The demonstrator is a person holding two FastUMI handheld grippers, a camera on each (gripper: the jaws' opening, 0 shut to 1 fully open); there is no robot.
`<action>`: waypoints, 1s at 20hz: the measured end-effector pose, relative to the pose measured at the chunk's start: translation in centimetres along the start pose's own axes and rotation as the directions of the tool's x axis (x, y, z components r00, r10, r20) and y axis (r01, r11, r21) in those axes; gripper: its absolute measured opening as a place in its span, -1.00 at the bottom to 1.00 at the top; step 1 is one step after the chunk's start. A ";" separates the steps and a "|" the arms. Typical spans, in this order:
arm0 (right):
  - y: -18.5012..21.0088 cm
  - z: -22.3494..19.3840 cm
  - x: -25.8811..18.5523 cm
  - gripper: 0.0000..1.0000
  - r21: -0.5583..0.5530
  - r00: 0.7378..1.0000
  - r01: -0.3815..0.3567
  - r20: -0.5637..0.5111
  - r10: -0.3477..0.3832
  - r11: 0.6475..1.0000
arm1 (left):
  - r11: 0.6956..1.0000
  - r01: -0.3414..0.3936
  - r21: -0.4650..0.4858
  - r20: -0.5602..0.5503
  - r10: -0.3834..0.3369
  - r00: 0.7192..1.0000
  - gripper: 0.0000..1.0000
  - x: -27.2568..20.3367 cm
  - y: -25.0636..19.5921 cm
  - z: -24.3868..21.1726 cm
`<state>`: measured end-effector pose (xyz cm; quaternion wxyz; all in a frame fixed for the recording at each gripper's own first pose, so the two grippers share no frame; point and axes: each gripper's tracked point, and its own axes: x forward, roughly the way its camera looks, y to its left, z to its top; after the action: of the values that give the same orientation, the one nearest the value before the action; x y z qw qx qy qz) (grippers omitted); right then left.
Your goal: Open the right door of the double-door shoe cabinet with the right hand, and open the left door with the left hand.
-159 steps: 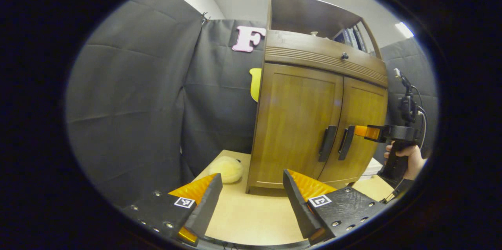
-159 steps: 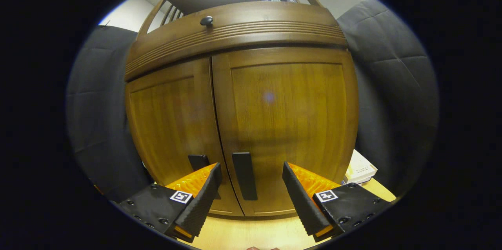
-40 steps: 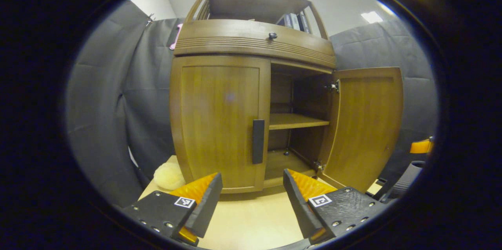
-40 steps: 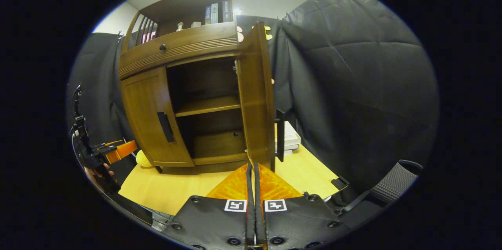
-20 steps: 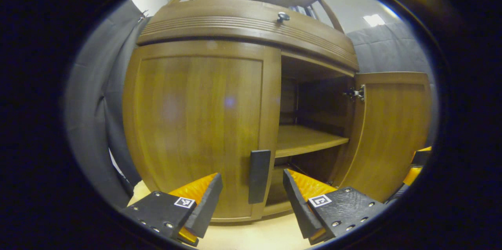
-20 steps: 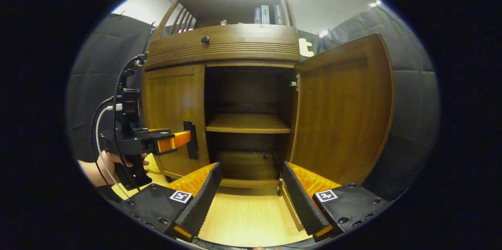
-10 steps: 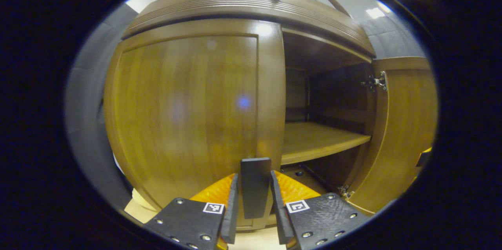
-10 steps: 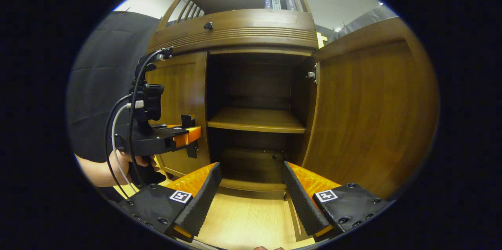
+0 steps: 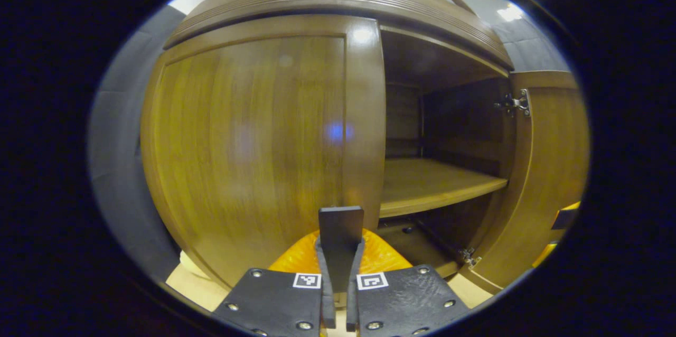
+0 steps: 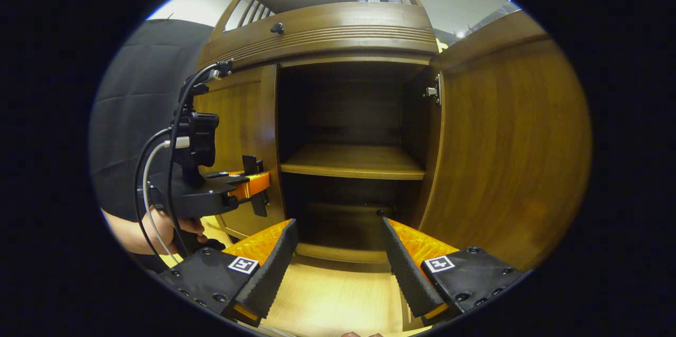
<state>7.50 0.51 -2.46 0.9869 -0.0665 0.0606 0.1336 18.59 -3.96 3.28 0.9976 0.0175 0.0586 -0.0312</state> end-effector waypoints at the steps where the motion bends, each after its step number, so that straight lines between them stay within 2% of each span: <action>1: 0.0 0.0 0.2 0.96 0.004 1.000 0.001 0.002 -0.001 1.000 | 1.000 0.008 -0.004 0.002 -0.008 1.000 -0.80 -0.1 0.0 0.0; 2: -0.1 0.0 0.4 0.96 0.010 1.000 0.001 0.003 -0.001 1.000 | 1.000 0.012 -0.010 0.001 -0.012 1.000 -0.75 -0.3 -0.1 -0.1; 3: 0.0 0.0 0.7 0.87 0.017 1.000 -0.001 0.000 0.001 1.000 | 1.000 0.013 -0.009 0.001 -0.013 1.000 -0.77 -0.5 -0.1 -0.1; 8: 0.0 -0.2 1.5 0.87 0.032 1.000 0.007 -0.009 -0.007 0.999 | 0.999 0.041 -0.002 0.002 -0.041 0.999 -0.80 -2.1 -0.1 -0.4; 20: 2.2 -1.3 -2.1 0.86 0.073 0.997 0.076 0.021 -0.077 0.994 | 0.997 0.075 -0.014 0.007 -0.075 0.997 -0.80 -9.9 1.4 -1.4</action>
<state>4.73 1.85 -3.66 0.9937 -0.0316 0.0511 0.0943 8.68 -1.89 3.07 0.9961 0.0080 0.0561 -0.0681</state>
